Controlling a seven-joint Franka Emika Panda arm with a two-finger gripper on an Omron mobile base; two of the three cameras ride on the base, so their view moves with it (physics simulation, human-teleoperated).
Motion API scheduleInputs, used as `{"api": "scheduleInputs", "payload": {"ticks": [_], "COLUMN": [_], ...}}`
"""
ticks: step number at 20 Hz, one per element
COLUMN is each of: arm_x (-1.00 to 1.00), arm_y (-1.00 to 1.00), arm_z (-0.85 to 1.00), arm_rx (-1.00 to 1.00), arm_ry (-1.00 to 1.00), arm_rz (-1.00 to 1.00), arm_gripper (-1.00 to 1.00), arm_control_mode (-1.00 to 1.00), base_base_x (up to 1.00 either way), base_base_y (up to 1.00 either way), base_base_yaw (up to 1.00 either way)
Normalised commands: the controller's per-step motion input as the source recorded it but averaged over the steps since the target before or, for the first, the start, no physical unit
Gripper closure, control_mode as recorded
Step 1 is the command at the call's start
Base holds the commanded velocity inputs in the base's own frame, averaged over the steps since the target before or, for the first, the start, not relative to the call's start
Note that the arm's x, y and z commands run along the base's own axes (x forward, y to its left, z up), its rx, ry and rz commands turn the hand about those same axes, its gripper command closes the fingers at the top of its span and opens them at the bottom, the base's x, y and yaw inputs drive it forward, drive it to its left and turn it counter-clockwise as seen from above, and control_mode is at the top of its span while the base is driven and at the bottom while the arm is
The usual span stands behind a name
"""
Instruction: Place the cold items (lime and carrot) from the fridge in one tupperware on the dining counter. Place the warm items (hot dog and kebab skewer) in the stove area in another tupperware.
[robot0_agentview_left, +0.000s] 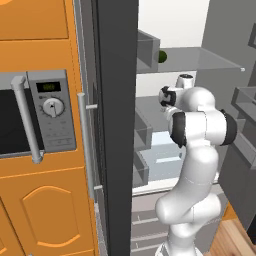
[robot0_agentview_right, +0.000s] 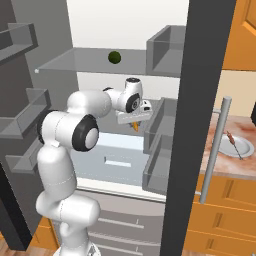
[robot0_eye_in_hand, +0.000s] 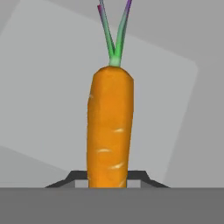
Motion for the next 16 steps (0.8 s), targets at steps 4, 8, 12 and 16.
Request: {"api": "scheduleInputs", "payload": {"ticks": [4, 8, 12, 16], "arm_x": [-0.2, -0.61, -0.95, -1.0], "arm_y": [0.0, 0.0, 0.0, 0.01], "arm_z": [-0.09, -0.01, 0.12, 0.35], "arm_rx": [0.05, 0.23, 0.29, 0.11], "arm_ry": [0.05, -0.02, -0.1, -0.14], "arm_rz": [0.0, -0.05, -0.14, -0.14], "arm_gripper": [1.0, 1.0, 1.0, 1.0], "arm_control_mode": [-1.0, -1.0, -1.0, -1.0], "base_base_x": [0.0, 0.0, 0.0, 0.0], "base_base_y": [0.0, 0.0, 0.0, 0.0], "base_base_yaw": [0.0, 0.0, 0.0, 0.0]}}
